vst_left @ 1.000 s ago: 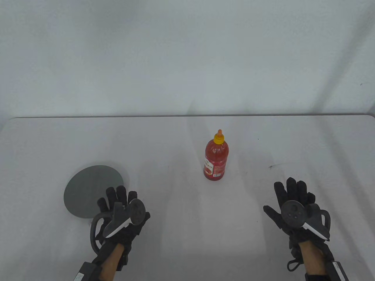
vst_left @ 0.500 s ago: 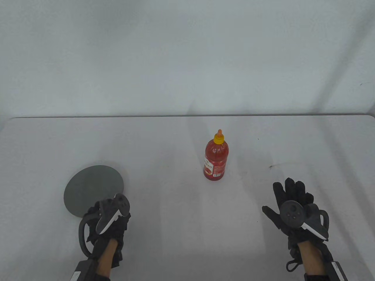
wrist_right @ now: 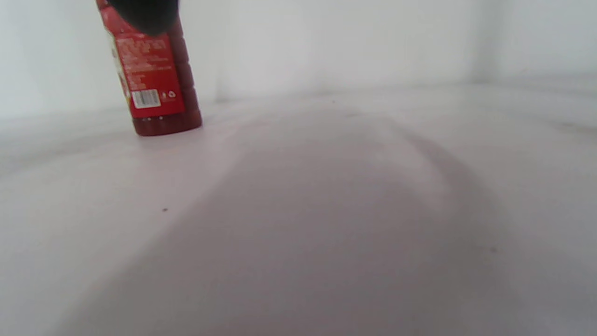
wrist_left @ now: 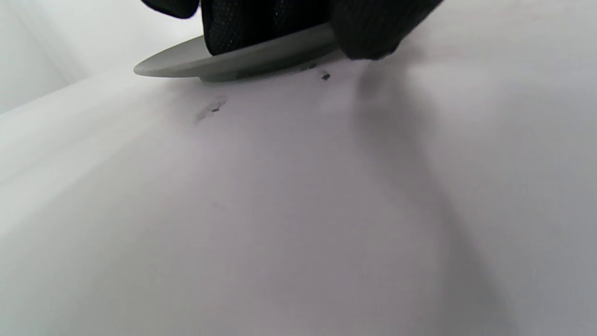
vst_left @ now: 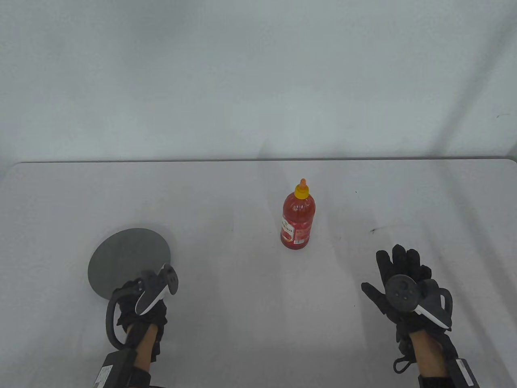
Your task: Squeeze ketchup bottle to draw patterns on plate
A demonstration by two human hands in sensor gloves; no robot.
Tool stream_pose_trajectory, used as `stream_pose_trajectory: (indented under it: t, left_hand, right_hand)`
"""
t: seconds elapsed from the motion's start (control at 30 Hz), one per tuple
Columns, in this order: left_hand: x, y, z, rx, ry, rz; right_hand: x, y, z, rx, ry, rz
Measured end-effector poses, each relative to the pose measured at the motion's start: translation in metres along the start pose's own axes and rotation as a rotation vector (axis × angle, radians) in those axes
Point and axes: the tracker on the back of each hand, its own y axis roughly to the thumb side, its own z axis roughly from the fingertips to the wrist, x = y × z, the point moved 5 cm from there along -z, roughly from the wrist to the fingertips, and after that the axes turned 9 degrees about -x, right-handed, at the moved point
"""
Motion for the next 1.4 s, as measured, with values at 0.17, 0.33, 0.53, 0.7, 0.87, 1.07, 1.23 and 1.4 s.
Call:
stream_pose_trajectory:
  t: [0.17,0.33,0.53,0.7,0.87,1.07,1.23,1.4]
  left_hand:
    - [-0.002,-0.002,-0.009,0.042,-0.044,0.005]
    - [-0.001,0.008,-0.015,0.052,-0.058,-0.091]
    - [-0.004,0.026,-0.012,0.103,0.043,-0.265]
    - [-0.013,0.032,-0.006,0.102,0.166,-0.301]
    - [-0.028,0.033,0.002,0.105,0.308,-0.234]
    - [-0.043,0.040,0.021,0.166,0.448,-0.188]
    - [-0.060,0.068,0.062,0.324,0.554,-0.173]
    - [-0.073,0.111,0.122,0.537,0.646,-0.161]
  right_hand:
    - [0.001,0.001,-0.002,0.001,-0.003,-0.008]
    - [0.001,-0.002,-0.001,0.002,-0.007,0.001]
    - [0.007,-0.005,-0.001,-0.011,-0.031,-0.032]
    - [0.008,-0.004,-0.001,-0.008,-0.034,-0.034]
    - [0.011,-0.004,-0.002,-0.001,-0.047,-0.048]
    - [0.013,-0.002,-0.001,0.010,-0.059,-0.056]
    - [0.016,0.000,0.001,0.020,-0.071,-0.067]
    - [0.015,0.000,0.001,0.027,-0.074,-0.060]
